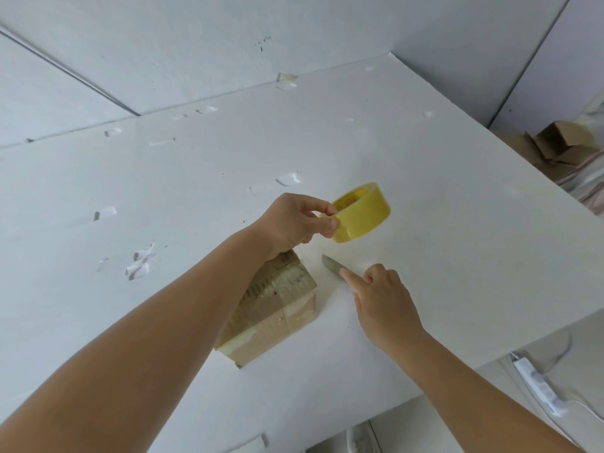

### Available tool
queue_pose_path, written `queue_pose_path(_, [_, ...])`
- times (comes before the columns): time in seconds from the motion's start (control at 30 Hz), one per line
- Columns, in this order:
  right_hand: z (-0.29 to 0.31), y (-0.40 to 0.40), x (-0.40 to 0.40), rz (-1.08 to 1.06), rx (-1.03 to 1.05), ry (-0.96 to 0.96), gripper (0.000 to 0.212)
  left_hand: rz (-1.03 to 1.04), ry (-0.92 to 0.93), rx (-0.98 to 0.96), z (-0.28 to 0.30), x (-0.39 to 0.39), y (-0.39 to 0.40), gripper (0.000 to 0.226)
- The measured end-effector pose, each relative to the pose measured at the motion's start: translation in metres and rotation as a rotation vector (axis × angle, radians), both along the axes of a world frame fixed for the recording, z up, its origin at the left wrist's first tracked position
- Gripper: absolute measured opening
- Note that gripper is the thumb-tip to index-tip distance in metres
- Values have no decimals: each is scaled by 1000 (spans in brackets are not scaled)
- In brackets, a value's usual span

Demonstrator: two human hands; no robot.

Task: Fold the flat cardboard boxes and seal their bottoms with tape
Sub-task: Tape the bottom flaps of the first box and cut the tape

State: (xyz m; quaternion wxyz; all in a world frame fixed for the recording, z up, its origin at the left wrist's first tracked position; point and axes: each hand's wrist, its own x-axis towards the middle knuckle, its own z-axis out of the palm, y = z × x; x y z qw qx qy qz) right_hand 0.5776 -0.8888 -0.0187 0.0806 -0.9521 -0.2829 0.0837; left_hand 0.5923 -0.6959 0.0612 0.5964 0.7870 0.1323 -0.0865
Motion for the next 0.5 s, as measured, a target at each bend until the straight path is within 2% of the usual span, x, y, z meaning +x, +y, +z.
queue_pose_path(0.03, [-2,1,1,-25,65,18,43,0,4,3,0,0,0,14])
queue_pose_path(0.07, [1,4,1,-68,175,89,44,2,8,3,0,0,0,14])
queue_pose_path(0.13, [18,14,-5,-189,516,324,55,1,11,2,1,0,0,14])
queue_pose_path(0.2, [37,27,-11,-300,754,593,44,-5,19,5,2,-1,0,15])
queue_pose_path(0.27, [45,39,-15,-393,882,731,34,-4,23,2,2,-1,1,18])
queue_pose_path(0.4, [44,60,-22,-600,1124,849,29,18,22,-23,2,-2,1,21])
queue_pose_path(0.5, [41,69,-26,-700,1251,854,25,34,18,-24,1,-2,1,21])
